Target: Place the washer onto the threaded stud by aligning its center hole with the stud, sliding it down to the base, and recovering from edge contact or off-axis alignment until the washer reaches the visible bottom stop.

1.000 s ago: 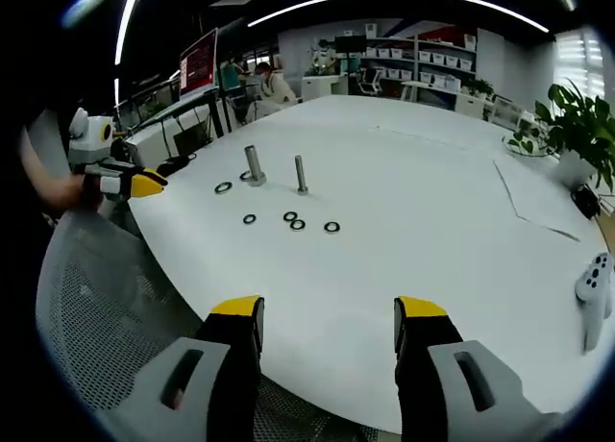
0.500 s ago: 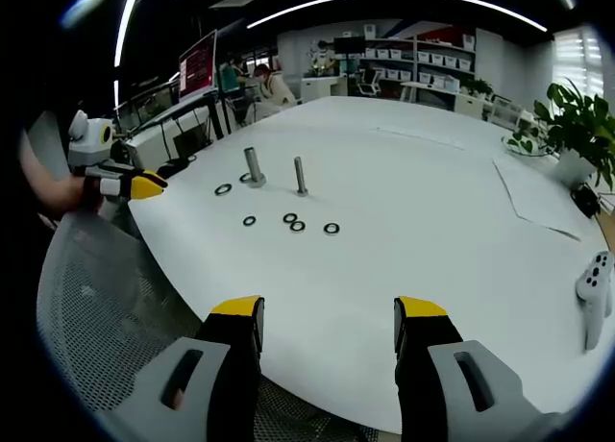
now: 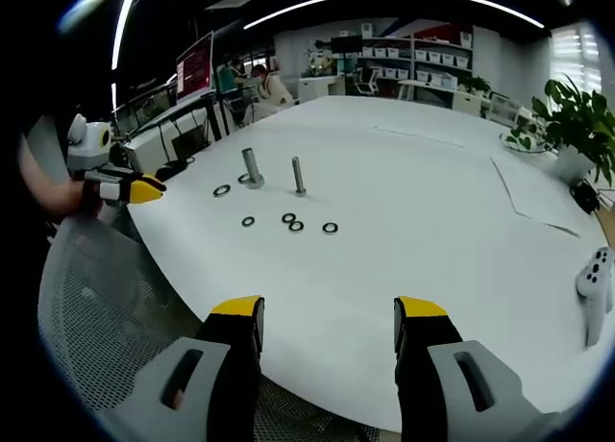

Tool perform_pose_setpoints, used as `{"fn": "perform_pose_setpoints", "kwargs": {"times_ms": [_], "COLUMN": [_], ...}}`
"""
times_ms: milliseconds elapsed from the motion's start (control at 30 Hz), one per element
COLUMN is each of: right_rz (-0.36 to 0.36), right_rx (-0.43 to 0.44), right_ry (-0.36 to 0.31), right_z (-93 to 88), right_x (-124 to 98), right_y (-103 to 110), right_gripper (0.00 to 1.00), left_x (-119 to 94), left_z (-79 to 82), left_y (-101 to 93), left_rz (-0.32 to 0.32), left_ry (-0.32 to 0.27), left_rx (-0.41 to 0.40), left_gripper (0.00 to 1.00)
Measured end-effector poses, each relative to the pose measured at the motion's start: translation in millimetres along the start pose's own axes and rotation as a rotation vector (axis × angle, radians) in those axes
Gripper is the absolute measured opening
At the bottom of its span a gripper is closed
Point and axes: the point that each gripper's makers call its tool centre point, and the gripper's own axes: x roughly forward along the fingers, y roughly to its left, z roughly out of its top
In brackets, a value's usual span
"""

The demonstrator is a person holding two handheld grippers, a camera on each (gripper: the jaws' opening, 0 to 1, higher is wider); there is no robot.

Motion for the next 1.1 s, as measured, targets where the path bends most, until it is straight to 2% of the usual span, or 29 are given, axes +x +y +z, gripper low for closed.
{"fn": "perform_pose_setpoints", "kwargs": {"times_ms": [1100], "right_rz": [0.014], "right_rx": [-0.005], "right_ry": [-0.008], "right_z": [2.2], "right_x": [0.1], "right_y": [3.6], "right_gripper": [0.57], "left_x": [0.3], "left_z": [-1.1], "left_y": [1.4], "left_rz": [0.004], "left_ry": [0.004], "left_rx": [-0.006], "left_gripper": [0.20]}}
